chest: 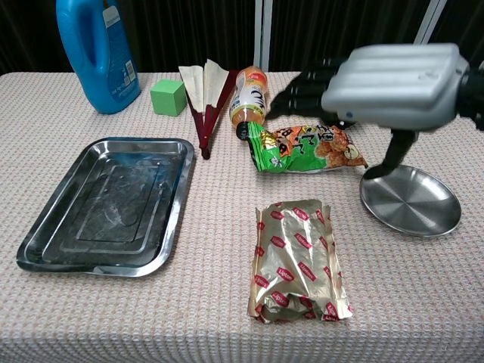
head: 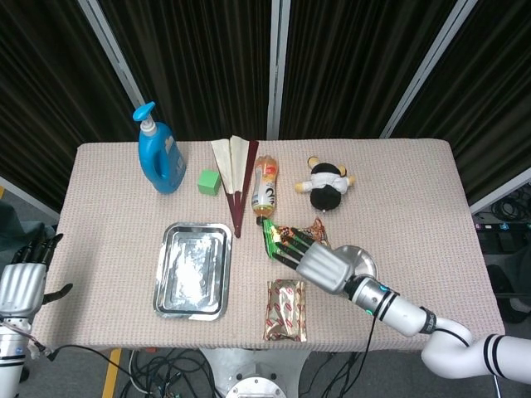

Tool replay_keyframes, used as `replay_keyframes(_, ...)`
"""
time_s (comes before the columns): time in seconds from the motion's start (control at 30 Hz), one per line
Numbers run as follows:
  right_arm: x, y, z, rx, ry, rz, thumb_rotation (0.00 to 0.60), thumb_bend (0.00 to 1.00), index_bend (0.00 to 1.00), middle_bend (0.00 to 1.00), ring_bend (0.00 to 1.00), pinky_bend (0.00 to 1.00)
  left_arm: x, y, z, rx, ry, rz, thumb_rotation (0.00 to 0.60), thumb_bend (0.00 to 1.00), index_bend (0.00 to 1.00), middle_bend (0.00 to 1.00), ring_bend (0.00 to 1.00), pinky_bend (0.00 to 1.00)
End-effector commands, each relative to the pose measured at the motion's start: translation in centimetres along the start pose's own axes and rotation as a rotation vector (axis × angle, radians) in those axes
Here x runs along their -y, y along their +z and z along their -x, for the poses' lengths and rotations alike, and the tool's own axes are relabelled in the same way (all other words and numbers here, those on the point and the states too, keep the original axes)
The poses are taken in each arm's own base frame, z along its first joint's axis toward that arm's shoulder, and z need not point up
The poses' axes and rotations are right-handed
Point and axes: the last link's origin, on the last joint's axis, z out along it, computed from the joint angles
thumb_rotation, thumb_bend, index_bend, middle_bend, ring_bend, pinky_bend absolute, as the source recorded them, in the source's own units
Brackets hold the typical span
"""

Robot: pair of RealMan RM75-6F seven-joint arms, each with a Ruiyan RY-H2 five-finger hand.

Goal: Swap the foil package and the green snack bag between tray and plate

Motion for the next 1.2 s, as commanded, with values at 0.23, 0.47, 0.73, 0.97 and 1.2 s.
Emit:
replay_keyframes(0.23,3.7,0.5,0.8,0.036,-0.069,-0.158,0.6,0.0,0.0,0.01,0.0,0.0,0.0,0.1,-0.1,-0.004,0.009,0.003,0.6,0.04,0.1,0.18,0.12,0.23)
replay_keyframes(0.47,4.9,1.5,1.5,0.081,-0.112,-0.222,0.6,0.0,0.0,0.01,0.0,0.0,0.0,0.0,0.0,0.005,0.009,-0.001,0.6,0.04,0.1,0.18,0.12,0.23)
replay_keyframes(0.73,5.7,2.5,2.1,0.086,-0.128,-0.24,0.6,0.0,0.0,0.05,0.0,0.0,0.1,0.1,0.1,0.003,0.005,-0.002,0.6,0.04,0.1,0.18,0.12,0.23)
replay_keyframes(0.97,5.9,2.7,2.7,0.083,-0.143,-0.235,0.6,0.0,0.0,0.15,0.0,0.0,0.1,0.0,0.4,0.019,0.009,0.0,0.6,0.04,0.1,0.18,0.12,0.23)
replay_keyframes(1.2,6.3,2.5,3.3,0.083,-0.14,-0.23,0.6,0.0,0.25,0.32,0.0,0.0,0.5,-0.3,0.5,0.023,0.0,0.0,0.6,0.04,0.1,0.18,0.12,0.23)
